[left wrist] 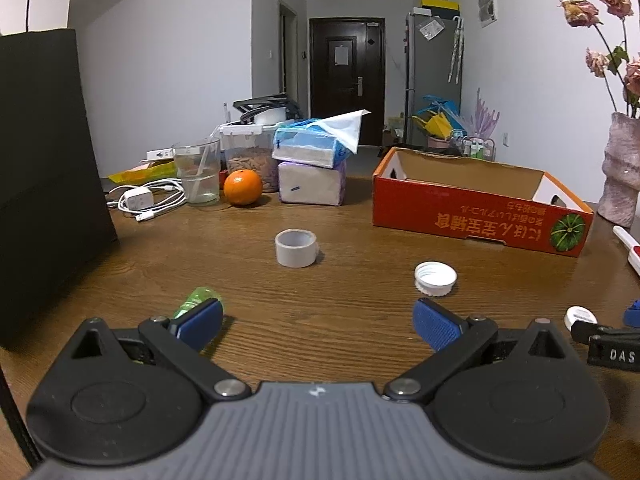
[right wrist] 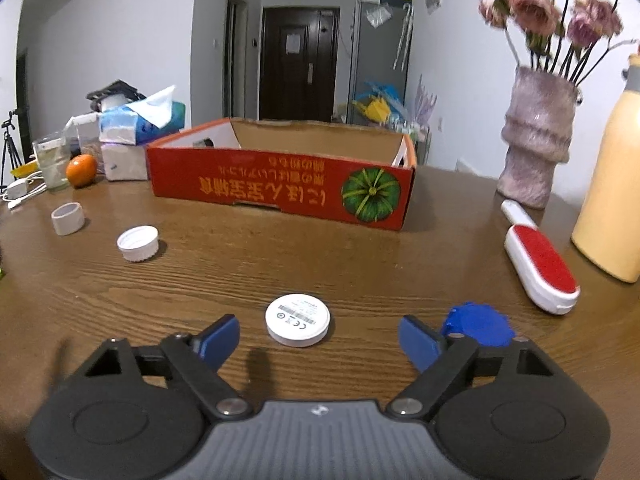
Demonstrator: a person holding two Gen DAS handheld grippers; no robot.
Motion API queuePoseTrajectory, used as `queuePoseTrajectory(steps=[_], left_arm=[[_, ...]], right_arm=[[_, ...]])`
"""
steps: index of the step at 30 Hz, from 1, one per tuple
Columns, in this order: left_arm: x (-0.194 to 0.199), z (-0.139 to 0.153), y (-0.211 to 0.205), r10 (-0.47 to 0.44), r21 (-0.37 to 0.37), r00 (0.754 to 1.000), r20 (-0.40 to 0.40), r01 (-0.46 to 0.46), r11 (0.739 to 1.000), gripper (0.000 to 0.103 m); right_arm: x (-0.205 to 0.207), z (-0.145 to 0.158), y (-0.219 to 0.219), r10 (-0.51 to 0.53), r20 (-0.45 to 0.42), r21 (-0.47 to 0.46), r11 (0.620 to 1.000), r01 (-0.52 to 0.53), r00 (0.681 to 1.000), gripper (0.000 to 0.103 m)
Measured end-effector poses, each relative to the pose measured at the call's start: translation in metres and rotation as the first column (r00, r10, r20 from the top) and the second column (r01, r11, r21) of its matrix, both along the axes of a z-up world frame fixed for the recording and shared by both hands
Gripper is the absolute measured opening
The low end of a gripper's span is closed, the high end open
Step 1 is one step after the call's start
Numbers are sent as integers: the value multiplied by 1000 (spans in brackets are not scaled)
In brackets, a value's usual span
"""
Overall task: Organize rigid objects
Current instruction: 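Grasp the white round puck with the right tool while the left tool grasps the green bottle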
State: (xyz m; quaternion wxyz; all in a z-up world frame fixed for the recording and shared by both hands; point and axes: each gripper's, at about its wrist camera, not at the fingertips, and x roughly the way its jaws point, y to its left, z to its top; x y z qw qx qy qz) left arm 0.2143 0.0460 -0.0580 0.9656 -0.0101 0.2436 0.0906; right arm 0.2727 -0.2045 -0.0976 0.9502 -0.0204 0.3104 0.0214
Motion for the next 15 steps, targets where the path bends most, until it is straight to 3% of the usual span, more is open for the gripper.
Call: queuePoseTrajectory(steps=[3, 6, 8, 15], left_arm=[[2, -1, 7, 24, 24, 1000, -10, -23, 999, 103], [1, -2, 16, 42, 48, 999, -16, -41, 998, 103], [1, -2, 22, 52, 56, 998, -20, -50, 997, 103], [-3, -1, 48, 95, 65, 995, -43, -92, 994, 103]], right_arm=[[12, -3, 1, 2, -24, 8, 1000, -2, 1000, 77], [21, -6, -1, 3, -46, 45, 999, -1, 999, 58], [21, -5, 0, 6, -35, 38, 999, -5, 999, 38], [12, -3, 1, 12, -2, 44, 999, -12, 1000, 38]])
